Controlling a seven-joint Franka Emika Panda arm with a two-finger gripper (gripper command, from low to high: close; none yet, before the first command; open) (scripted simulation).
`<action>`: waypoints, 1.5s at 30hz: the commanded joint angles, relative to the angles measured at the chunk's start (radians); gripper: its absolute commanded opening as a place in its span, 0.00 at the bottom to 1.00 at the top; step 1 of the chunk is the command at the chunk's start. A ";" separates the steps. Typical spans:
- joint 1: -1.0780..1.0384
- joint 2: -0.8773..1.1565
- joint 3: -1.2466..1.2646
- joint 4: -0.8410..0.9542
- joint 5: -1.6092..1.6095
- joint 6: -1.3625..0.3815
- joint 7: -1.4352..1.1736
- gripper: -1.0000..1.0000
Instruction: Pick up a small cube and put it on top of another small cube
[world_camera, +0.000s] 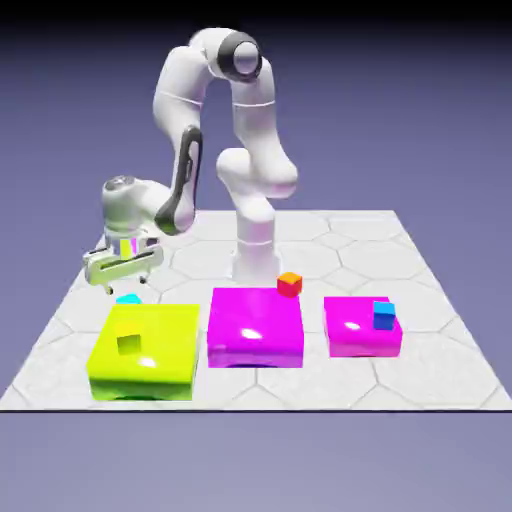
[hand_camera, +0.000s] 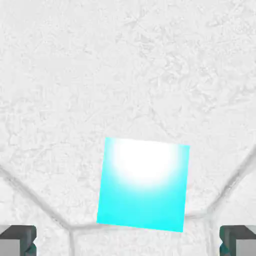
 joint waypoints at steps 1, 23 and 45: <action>-0.008 0.036 0.007 0.006 0.005 0.030 -0.002 0.50; 0.055 0.035 -0.049 0.118 0.056 -0.058 -0.040 0.00; 0.364 0.142 0.148 0.542 0.151 -0.438 0.329 1.00</action>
